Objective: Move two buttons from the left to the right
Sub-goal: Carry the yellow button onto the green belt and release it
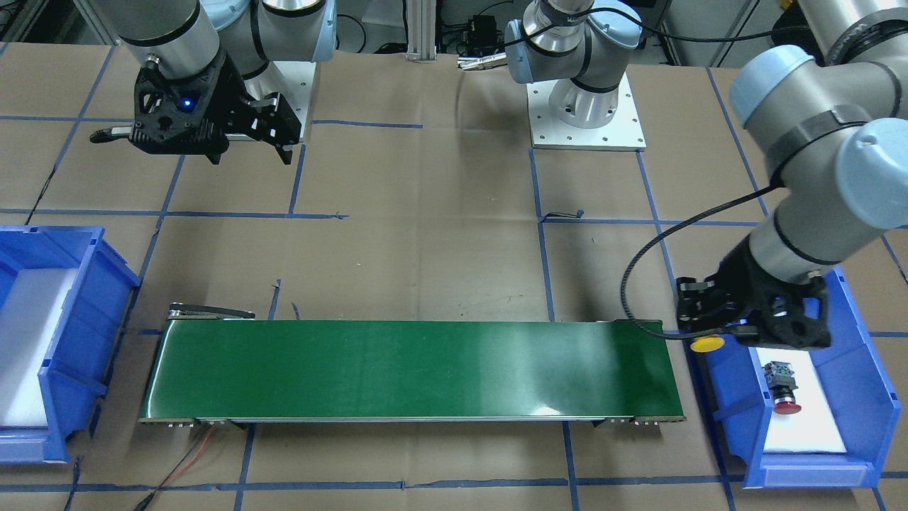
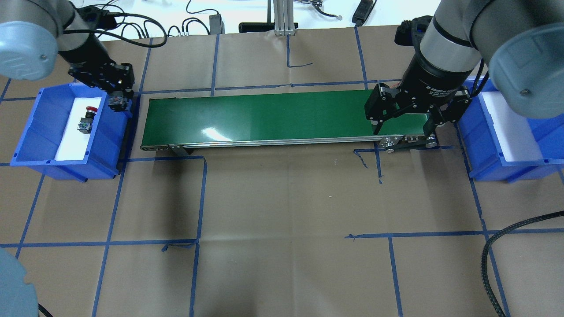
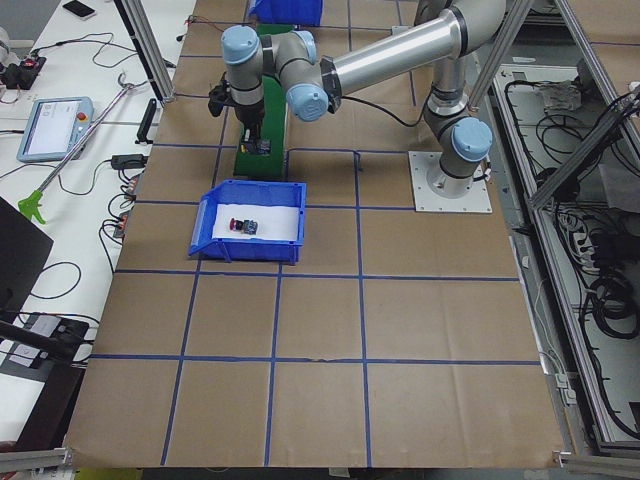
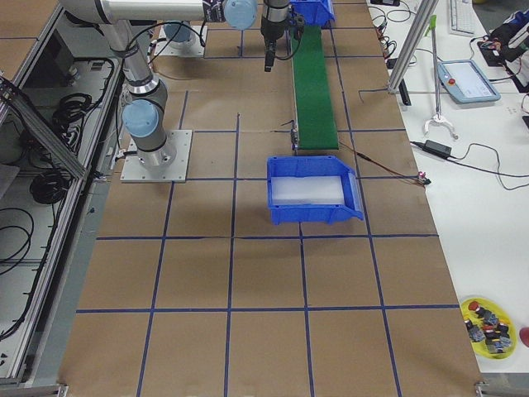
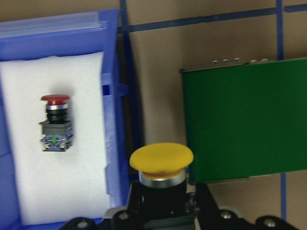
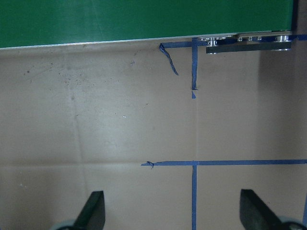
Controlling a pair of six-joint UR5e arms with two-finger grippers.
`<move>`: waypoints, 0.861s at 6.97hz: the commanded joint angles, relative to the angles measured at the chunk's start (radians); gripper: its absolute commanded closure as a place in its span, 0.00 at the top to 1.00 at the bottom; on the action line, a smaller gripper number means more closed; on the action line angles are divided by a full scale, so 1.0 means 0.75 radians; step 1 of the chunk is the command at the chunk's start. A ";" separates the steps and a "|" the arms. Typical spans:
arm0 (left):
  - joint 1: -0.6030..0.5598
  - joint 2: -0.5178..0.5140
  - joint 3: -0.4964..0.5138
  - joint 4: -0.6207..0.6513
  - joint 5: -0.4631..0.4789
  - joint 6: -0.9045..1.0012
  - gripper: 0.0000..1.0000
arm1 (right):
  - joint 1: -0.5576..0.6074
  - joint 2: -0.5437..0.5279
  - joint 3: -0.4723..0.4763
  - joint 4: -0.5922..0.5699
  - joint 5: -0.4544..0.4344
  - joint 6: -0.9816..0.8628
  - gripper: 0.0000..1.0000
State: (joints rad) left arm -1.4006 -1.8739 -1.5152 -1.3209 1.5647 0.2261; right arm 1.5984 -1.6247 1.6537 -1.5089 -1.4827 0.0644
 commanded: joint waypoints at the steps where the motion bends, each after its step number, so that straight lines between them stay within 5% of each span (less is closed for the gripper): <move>1: -0.175 -0.070 -0.011 0.010 -0.006 -0.246 0.14 | 0.000 0.000 0.000 -0.001 -0.001 0.000 1.00; 6: -0.200 -0.228 -0.119 0.356 -0.006 -0.254 0.18 | 0.000 0.000 0.000 0.001 0.001 0.000 1.00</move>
State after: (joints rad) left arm -1.5498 -2.0337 -1.5900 -1.0960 1.5601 0.0359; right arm 1.5984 -1.6245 1.6536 -1.5080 -1.4829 0.0644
